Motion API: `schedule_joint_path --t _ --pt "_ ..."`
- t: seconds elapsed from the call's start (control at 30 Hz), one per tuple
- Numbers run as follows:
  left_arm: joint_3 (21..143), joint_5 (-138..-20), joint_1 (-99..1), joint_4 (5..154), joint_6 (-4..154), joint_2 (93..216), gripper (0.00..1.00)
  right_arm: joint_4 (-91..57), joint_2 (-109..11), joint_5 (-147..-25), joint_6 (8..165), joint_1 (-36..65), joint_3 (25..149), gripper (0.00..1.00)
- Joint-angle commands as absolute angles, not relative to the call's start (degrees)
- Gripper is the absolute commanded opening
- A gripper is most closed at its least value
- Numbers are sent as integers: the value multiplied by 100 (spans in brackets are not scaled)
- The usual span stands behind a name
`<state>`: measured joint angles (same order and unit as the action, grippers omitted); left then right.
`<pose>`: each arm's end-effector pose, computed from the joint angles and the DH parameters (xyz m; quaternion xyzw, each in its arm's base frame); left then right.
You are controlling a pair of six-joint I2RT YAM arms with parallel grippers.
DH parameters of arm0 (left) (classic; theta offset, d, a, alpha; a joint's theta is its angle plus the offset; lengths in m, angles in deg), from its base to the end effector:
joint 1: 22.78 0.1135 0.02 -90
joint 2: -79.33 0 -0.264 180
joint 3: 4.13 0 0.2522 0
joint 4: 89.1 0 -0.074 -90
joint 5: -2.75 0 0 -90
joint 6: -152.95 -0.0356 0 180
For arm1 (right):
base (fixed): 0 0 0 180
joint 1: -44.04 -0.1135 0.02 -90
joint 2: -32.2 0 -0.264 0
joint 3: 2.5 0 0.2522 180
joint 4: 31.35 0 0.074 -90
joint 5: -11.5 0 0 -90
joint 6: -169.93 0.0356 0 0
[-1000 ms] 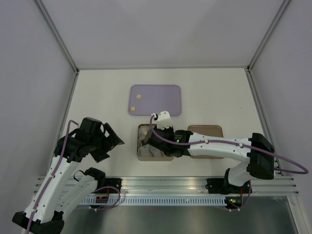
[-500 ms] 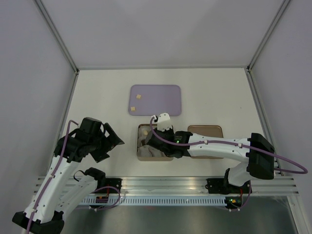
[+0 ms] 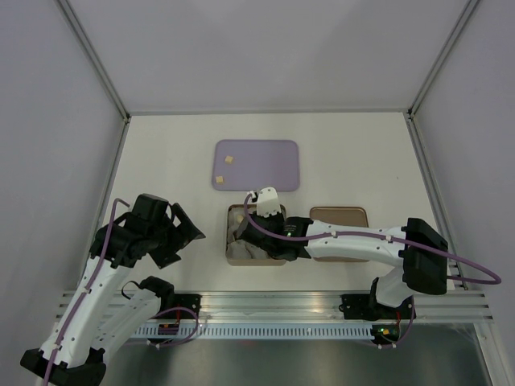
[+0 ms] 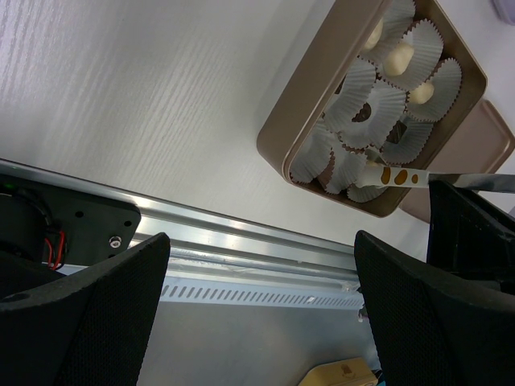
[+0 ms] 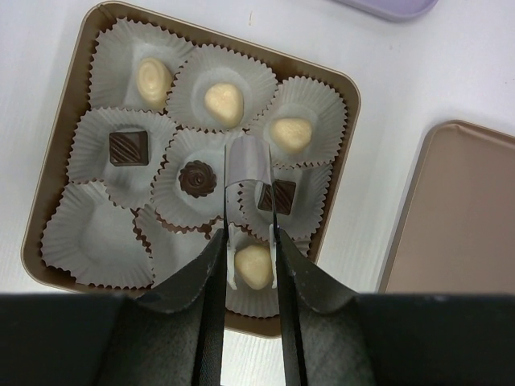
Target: Pack the chocolate
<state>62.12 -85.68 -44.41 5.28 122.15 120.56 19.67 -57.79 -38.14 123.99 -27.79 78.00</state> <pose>0.0961 -0.0392 0.2987 -0.3082 0.9168 -0.1746 0.1846 0.1212 0.2954 0.2479 -0.1326 0.9022 0.0254 0.4095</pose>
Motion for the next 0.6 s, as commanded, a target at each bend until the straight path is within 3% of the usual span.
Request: schedule_joint_path --t 0.0,0.2,0.57 --pt "6227 -8575 -4458 577 12219 12011 100 1872 -5780 -3579 12423 -2777 7893 29" --pt "6219 -8584 -4458 577 12210 11993 100 1941 -5771 -3500 12467 -2785 7911 35" --pt "6254 -8610 -4467 551 12149 12011 100 2012 -5797 -3473 12458 -2785 7963 39"
